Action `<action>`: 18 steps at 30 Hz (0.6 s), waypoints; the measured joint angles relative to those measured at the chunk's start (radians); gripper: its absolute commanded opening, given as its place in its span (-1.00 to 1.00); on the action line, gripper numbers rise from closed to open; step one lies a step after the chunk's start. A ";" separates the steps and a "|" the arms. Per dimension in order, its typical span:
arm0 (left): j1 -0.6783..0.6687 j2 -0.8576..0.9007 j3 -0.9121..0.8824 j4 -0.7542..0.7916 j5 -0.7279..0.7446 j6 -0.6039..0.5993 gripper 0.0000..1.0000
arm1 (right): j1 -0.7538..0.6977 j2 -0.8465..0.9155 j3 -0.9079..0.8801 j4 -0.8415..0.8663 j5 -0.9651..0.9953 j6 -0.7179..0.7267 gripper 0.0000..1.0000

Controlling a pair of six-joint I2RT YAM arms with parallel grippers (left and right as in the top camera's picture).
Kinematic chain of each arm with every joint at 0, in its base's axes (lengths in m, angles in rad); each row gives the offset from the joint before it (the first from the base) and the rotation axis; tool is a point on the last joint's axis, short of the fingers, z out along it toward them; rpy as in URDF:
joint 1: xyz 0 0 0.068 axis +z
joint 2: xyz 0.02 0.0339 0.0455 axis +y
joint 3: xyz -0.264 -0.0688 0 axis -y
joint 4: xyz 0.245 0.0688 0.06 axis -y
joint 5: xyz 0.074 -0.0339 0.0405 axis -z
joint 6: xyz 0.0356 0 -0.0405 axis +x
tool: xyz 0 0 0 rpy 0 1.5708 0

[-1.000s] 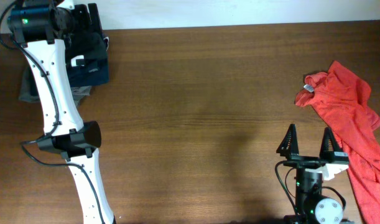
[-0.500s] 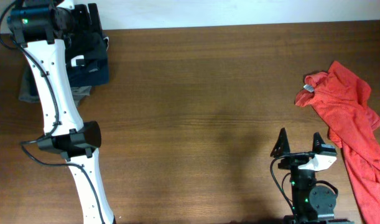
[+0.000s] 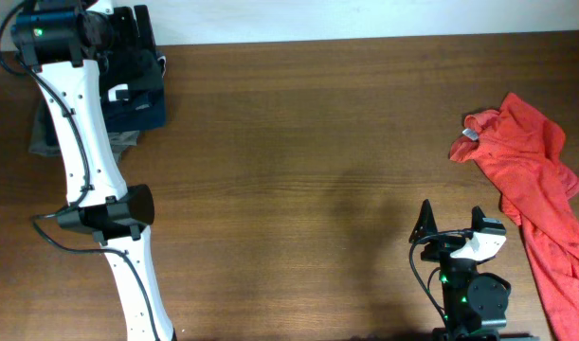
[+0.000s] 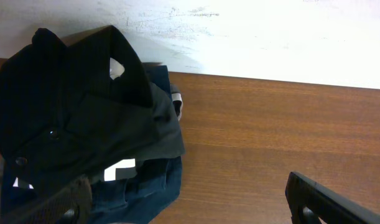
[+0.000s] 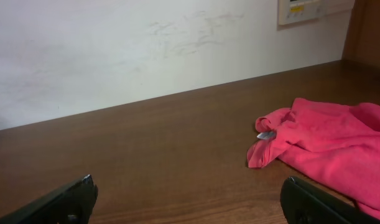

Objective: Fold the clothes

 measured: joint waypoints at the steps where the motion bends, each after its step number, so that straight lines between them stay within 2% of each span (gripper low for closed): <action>1: 0.000 0.000 0.000 0.000 0.000 0.000 0.99 | 0.000 0.000 0.000 0.000 0.000 0.000 0.97; 14: 0.000 0.000 0.000 -0.003 0.000 0.000 0.98 | 0.000 0.000 0.000 0.000 0.000 0.000 0.97; 18: -0.002 0.000 -0.003 -0.097 -0.019 0.001 0.98 | 0.000 0.000 0.000 0.000 0.000 0.000 0.97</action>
